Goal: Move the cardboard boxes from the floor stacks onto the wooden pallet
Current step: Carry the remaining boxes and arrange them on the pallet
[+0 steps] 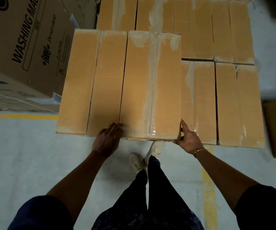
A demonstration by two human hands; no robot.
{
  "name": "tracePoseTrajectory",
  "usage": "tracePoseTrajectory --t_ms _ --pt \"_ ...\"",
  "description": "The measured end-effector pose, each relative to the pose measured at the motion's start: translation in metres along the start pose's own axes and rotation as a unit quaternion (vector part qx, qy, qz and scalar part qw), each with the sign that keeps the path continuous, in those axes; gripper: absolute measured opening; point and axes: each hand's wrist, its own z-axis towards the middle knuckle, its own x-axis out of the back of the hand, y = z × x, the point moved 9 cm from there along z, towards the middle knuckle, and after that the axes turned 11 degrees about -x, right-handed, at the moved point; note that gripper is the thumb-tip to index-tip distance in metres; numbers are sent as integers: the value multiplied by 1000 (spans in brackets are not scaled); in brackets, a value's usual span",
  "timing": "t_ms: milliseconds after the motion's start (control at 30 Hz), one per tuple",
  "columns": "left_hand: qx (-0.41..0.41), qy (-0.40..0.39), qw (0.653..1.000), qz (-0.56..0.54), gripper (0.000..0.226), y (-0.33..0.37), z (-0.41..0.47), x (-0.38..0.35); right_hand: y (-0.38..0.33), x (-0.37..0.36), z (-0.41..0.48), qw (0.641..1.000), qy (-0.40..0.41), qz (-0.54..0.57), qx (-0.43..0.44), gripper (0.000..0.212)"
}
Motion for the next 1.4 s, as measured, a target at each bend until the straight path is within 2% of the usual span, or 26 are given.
tracePoseTrajectory --t_ms 100,267,333,400,500,567,667,1033,1200,1400 --pt "-9 18 1000 1 5 6 -1 1 -2 1 -1 1000 3 -8 7 111" --pt "8 33 999 -10 8 8 -4 3 -1 0 -1 1000 4 2 16 110" --pt "28 28 999 -18 21 4 -6 1 1 1 1 1000 1 7 16 111" --pt "55 -5 998 -9 46 -3 -9 -6 2 -1 3 1000 -15 23 16 115" --pt "126 -32 991 -17 77 -16 -13 -16 1 -2 3 992 -48 116 -4 115" --pt "186 -24 981 -52 84 -24 -15 -21 -1 0 3 980 -44 188 -39 108" --pt "246 -51 964 -87 86 -31 -14 -33 -5 -1 9 967 -37 242 -72 94" --pt "229 -82 966 -88 87 -34 -15 -46 -11 -9 18 964 -38 256 -57 77" --pt "232 -90 963 -99 86 -34 -14 -48 -14 -4 16 963 -31 260 -56 74" --pt "235 -99 962 -97 87 -32 -17 -46 -12 -7 8 968 -33 243 -63 80"
